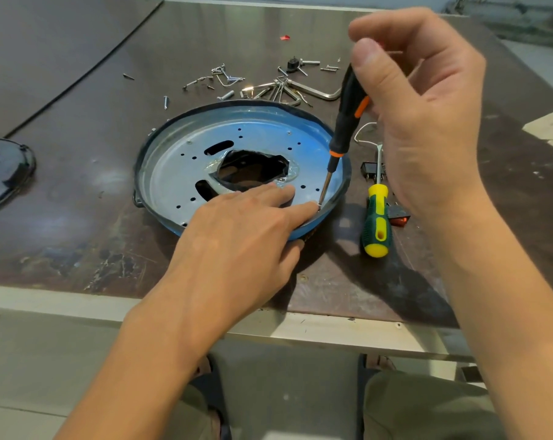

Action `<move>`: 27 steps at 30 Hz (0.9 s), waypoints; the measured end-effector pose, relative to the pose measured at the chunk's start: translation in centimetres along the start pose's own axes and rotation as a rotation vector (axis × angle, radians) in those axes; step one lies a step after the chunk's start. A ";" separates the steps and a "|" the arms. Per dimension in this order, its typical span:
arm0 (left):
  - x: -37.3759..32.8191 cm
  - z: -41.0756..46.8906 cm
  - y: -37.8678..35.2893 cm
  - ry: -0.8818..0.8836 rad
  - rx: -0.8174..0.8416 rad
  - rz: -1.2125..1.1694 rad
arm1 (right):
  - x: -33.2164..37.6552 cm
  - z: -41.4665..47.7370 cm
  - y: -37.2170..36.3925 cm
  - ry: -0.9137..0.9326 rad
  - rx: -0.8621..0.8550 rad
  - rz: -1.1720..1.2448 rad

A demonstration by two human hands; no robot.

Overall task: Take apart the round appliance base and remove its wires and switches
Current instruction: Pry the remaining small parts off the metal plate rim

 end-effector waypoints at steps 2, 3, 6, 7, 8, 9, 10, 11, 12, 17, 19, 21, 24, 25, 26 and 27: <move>0.0 0.0 0.0 0.000 0.000 -0.004 | -0.2 0.0 0.2 -0.005 -0.008 0.000; 0.0 0.0 0.0 0.000 0.001 -0.008 | -0.2 -0.1 0.3 -0.017 -0.013 0.017; 0.0 0.0 0.1 -0.001 0.002 -0.007 | -0.3 -0.2 0.5 -0.070 -0.027 0.060; 0.0 0.0 0.0 -0.004 0.003 -0.005 | -0.2 -0.2 0.5 -0.078 -0.023 0.064; 0.0 0.0 0.0 -0.008 0.002 -0.002 | -0.1 -0.2 0.4 -0.073 -0.012 0.058; 0.0 0.0 0.0 -0.011 -0.001 -0.001 | 0.1 -0.2 0.3 -0.056 0.003 0.042; 0.0 0.0 0.0 -0.012 -0.003 -0.003 | 0.2 -0.1 0.1 -0.035 0.020 0.016; 0.1 0.0 0.1 -0.013 -0.002 -0.005 | 0.3 -0.1 0.0 -0.016 0.030 -0.014; 0.1 0.0 0.1 -0.014 0.001 -0.007 | 0.3 0.0 0.0 -0.003 0.032 -0.038; 0.0 0.0 0.0 -0.023 -0.002 -0.010 | -0.1 0.0 0.7 -0.053 0.000 0.015; 0.0 0.0 0.1 -0.021 0.001 -0.020 | -0.1 -0.1 0.7 -0.091 -0.020 0.069; 0.0 0.0 0.1 -0.022 0.006 -0.032 | 0.0 -0.2 0.5 -0.082 -0.011 0.043; 0.0 0.0 0.0 -0.031 -0.012 -0.033 | 0.0 0.0 0.5 -0.046 -0.006 -0.050; 0.0 0.0 0.1 -0.033 -0.017 -0.033 | 0.0 0.1 0.6 -0.049 -0.005 -0.056; -0.1 0.0 0.1 -0.033 -0.021 -0.034 | -0.1 0.1 0.6 -0.053 -0.010 -0.055; -0.1 0.0 0.1 -0.033 -0.021 -0.036 | -0.1 0.2 0.8 -0.058 -0.019 -0.051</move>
Point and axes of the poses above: each hand's wrist, its own z-axis towards the middle knuckle, its own y-axis out of the back of the hand, x = y × z, the point moved 3 cm from there along z, towards the middle knuckle, and after that the axes turned 12 degrees about y, right-handed, at the moved point
